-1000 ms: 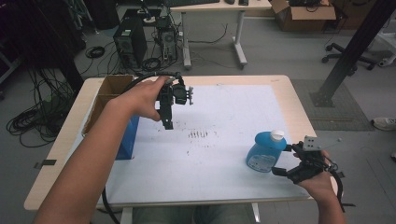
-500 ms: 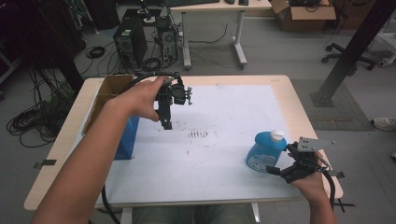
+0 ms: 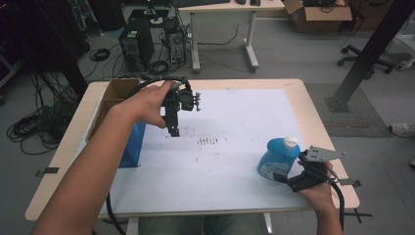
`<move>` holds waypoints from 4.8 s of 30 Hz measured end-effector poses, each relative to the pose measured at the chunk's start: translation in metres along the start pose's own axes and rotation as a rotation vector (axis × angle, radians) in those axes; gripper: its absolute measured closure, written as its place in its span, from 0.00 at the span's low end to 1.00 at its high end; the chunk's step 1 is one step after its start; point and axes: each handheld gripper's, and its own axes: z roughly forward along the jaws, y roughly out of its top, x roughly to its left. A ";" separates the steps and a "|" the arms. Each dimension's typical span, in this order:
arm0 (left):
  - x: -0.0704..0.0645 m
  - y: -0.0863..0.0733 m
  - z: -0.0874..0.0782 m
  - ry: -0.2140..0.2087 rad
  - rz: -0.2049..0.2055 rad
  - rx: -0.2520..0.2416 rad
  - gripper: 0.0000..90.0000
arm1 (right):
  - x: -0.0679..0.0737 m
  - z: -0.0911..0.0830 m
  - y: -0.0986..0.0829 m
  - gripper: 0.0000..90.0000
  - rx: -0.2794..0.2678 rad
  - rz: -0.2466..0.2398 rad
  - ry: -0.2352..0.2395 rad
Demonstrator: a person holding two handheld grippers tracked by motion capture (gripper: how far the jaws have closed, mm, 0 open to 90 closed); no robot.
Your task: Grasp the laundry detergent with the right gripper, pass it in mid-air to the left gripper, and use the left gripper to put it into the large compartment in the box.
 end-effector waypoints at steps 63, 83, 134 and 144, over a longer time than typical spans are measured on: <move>-0.006 0.002 0.000 0.015 0.027 -0.018 0.00 | 0.006 0.017 -0.007 0.18 -0.055 -0.071 -0.088; -0.006 0.000 -0.001 0.016 0.024 -0.016 0.00 | 0.006 0.020 -0.007 0.31 -0.057 -0.086 -0.084; -0.011 0.011 -0.013 0.012 0.036 -0.025 0.00 | 0.021 0.012 0.036 0.49 -0.070 -0.140 -0.006; -0.012 0.010 -0.021 0.007 0.035 -0.033 0.00 | 0.028 0.020 0.058 0.49 -0.061 -0.164 0.023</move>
